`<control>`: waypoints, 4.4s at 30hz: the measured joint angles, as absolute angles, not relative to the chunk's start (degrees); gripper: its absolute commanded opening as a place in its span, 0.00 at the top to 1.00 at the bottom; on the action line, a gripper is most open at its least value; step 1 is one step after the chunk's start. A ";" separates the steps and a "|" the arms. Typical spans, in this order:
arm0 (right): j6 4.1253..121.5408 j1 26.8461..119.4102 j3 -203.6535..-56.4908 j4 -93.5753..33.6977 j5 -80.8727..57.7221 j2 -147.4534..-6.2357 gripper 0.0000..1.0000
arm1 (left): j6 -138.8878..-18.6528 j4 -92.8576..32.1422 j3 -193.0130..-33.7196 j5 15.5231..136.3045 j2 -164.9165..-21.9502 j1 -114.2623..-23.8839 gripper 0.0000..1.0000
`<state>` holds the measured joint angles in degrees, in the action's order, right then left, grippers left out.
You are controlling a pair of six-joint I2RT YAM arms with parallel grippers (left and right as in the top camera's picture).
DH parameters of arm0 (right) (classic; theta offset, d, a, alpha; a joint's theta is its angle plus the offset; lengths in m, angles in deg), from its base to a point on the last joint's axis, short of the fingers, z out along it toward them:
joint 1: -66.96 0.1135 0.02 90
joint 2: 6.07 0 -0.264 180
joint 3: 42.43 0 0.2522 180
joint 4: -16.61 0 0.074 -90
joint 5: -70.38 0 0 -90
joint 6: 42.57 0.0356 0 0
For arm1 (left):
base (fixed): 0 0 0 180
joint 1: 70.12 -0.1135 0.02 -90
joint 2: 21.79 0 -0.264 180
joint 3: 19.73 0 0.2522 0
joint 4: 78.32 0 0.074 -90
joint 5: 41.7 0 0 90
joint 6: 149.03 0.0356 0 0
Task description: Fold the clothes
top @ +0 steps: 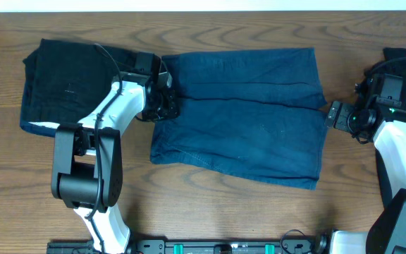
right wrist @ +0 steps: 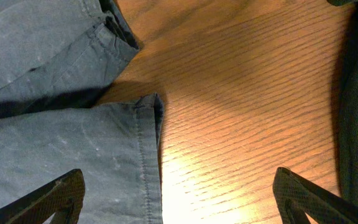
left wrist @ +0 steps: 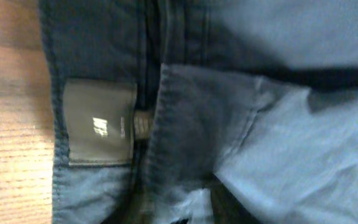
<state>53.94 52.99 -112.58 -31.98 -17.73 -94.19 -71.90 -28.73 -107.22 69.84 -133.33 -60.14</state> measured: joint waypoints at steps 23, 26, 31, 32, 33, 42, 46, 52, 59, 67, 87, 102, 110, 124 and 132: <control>53.94 52.99 -112.58 -31.74 -17.73 -94.19 0.06 | -77.82 -19.81 -96.89 66.69 -127.80 -60.10 0.93; 53.94 52.99 -112.55 -31.72 -17.71 -94.19 0.06 | -78.76 -23.40 -93.08 66.87 -127.13 -60.17 0.93; 53.94 52.99 -112.55 -31.74 -17.71 -94.19 0.07 | -79.72 -25.80 -91.09 67.59 -125.51 -60.14 0.78; 53.94 52.99 -112.55 -31.72 -17.66 -94.19 0.07 | -79.70 -25.82 -91.12 67.74 -125.46 -60.12 0.75; 53.94 52.99 -112.55 -31.65 -17.42 -94.19 0.06 | -79.94 -25.63 -91.25 67.98 -125.38 -60.06 0.73; 53.30 52.99 -112.86 -33.69 -10.17 -93.82 0.03 | -79.92 -19.09 -94.02 65.47 -119.59 -59.90 0.43; 53.24 52.99 -113.01 -34.10 -8.88 -93.18 0.03 | -79.22 -19.18 -95.86 64.81 -111.98 -59.90 0.35; 53.24 52.99 -113.19 -34.17 -8.44 -93.12 0.02 | -78.48 -22.35 -96.03 64.59 -112.04 -59.90 0.35; 52.78 52.99 -113.21 -34.17 -8.42 -93.12 0.02 | -78.45 -29.47 -94.83 62.47 -119.96 -60.01 0.40; 52.36 52.99 -113.21 -34.17 -8.59 -93.12 0.03 | -78.28 -31.11 -94.81 61.84 -122.51 -60.19 0.81; 52.36 52.99 -113.23 -34.17 -8.72 -93.12 0.03 | -77.25 -30.54 -94.74 59.94 -122.51 -60.67 0.58; 52.34 52.99 -113.25 -34.23 -8.72 -93.12 0.04 | -76.86 -25.58 -94.31 67.46 -122.51 -60.76 0.92; 52.63 52.99 -114.04 -39.48 -7.56 -92.75 0.06 | -76.79 -24.03 -94.29 64.70 -122.51 -60.76 0.92; 53.04 53.49 -115.26 -49.82 -0.11 -90.32 0.10 | -76.81 -28.79 -94.24 64.20 -125.99 -60.76 0.92; 52.95 57.77 -114.83 -45.73 -0.09 -90.34 0.15 | -77.93 -36.18 -94.35 64.68 -128.24 -60.73 0.94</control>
